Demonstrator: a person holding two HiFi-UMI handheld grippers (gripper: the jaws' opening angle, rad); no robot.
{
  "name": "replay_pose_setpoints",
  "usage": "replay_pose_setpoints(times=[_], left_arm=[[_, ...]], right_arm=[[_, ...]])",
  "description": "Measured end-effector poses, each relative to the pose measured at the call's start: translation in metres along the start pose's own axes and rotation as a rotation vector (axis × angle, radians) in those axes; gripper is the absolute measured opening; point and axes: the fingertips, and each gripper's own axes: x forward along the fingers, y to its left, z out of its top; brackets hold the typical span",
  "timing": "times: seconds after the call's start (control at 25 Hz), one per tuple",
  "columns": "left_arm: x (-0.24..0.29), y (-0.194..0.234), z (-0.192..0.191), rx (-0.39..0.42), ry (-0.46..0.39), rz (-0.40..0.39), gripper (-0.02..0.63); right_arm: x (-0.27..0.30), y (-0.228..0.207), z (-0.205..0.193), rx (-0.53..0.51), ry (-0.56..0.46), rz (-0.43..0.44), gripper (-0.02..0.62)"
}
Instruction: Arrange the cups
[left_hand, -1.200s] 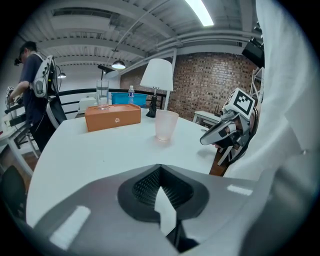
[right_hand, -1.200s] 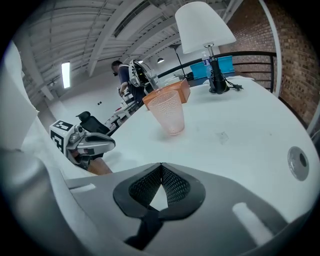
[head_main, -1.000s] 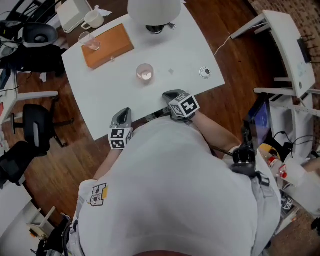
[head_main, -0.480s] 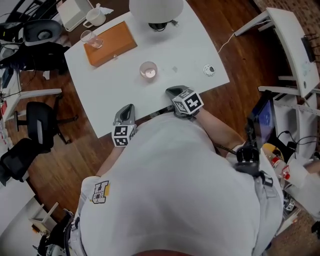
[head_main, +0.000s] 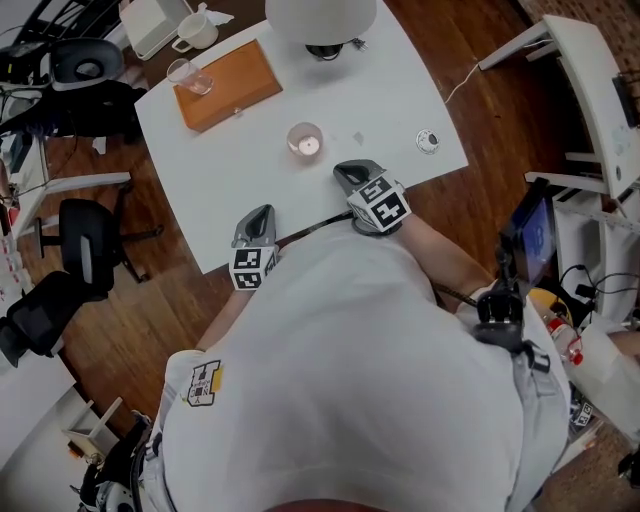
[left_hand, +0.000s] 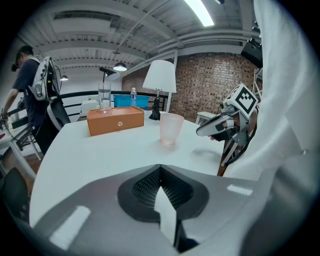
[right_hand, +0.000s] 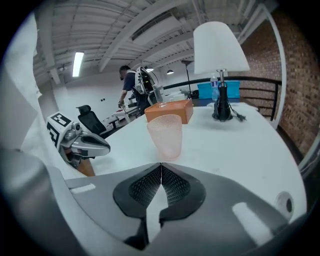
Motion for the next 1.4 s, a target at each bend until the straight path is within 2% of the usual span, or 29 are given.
replay_pose_setpoints(times=[0.04,0.08,0.2,0.28,0.52,0.6,0.8,0.92,0.96,1.04,1.12,1.24,1.4], left_arm=[[0.000,0.000,0.000,0.001,0.005,0.002,0.002],[0.000,0.001,0.000,0.003,0.011,0.004,0.002],[-0.002,0.003,-0.002,0.004,0.027,0.017,0.002],[-0.005,0.004,-0.003,0.001,0.036,0.029,0.002],[-0.018,0.010,-0.011,-0.005,0.072,0.064,0.002],[-0.023,0.016,-0.014,-0.018,0.088,0.083,0.002],[-0.034,0.022,-0.023,-0.037,0.119,0.108,0.002],[-0.034,0.015,-0.015,-0.031,0.101,0.084,0.002],[-0.030,0.013,-0.008,-0.015,0.084,0.056,0.024],[-0.013,0.009,0.012,0.055,0.027,-0.018,0.162],[0.012,0.002,0.042,0.167,-0.037,-0.089,0.285],[0.057,-0.014,0.084,0.287,-0.086,-0.171,0.339],[0.112,-0.024,0.106,0.376,-0.060,-0.247,0.408]], right_arm=[[0.000,-0.001,0.006,-0.039,-0.019,-0.018,0.012],[0.002,-0.002,0.013,-0.080,-0.038,-0.031,0.057],[0.011,-0.001,0.026,-0.196,-0.077,-0.048,0.239],[0.020,-0.002,0.031,-0.257,-0.081,-0.046,0.329],[0.056,-0.010,0.037,-0.303,-0.025,-0.031,0.488],[0.071,-0.012,0.041,-0.311,-0.004,-0.023,0.508],[0.095,-0.006,0.047,-0.347,0.015,0.002,0.508],[0.094,-0.004,0.047,-0.344,0.011,0.001,0.502],[0.094,-0.004,0.046,-0.338,0.011,-0.002,0.502],[0.092,-0.005,0.043,-0.324,0.016,-0.010,0.498],[0.085,-0.005,0.034,-0.318,0.030,-0.018,0.494],[0.073,-0.009,0.018,-0.312,0.052,-0.031,0.492],[0.069,-0.012,0.009,-0.307,0.061,-0.037,0.485]])
